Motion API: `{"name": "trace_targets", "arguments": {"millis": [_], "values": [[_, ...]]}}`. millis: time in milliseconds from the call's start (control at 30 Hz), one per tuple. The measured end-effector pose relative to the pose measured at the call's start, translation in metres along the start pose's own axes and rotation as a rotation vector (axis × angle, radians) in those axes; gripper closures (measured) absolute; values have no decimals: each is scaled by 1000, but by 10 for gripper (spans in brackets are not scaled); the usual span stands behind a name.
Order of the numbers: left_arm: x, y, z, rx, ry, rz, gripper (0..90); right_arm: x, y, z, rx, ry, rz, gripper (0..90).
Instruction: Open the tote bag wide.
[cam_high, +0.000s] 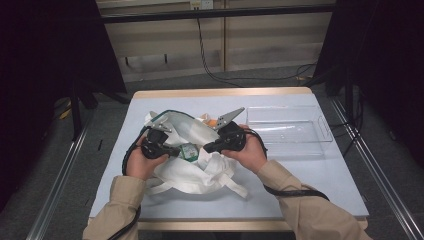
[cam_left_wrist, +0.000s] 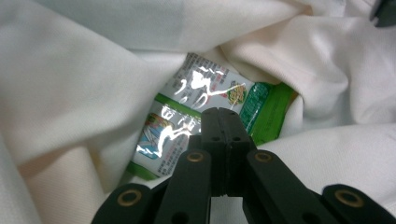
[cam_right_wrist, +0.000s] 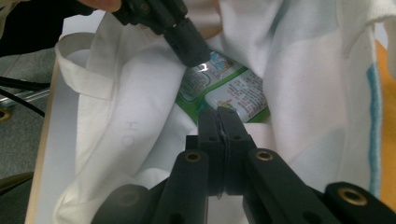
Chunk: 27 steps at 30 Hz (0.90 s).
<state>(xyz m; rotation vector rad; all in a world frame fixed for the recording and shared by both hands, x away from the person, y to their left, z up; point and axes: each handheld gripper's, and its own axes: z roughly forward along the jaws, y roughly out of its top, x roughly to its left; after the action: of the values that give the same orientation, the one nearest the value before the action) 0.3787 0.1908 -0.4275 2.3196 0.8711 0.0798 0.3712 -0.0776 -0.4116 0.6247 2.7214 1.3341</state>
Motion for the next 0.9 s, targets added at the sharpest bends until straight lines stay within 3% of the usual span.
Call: {"name": "trace_targets", "arguments": {"millis": [67,100,133,233,400,733,900], "values": [[-1,-5,1,-21,-5,-23,900,-3,1,3,10,-1,4,888],[0,-6,1,-23,-9,-11,900,-5,0,6,12,-1,1,885],[-1,-9,2,-43,-7,-31,900,-7,0,8,16,0,-1,878],[-2,-13,1,-54,-16,-34,900,-11,0,14,35,-5,-5,877],[-6,-20,2,-35,-21,-20,900,-14,4,22,66,-7,-13,876],[-7,-28,1,4,-4,-33,900,-16,3,37,96,-9,-21,872],[-9,-31,1,13,3,-10,900,-22,-1,43,121,-33,-17,875]]}}
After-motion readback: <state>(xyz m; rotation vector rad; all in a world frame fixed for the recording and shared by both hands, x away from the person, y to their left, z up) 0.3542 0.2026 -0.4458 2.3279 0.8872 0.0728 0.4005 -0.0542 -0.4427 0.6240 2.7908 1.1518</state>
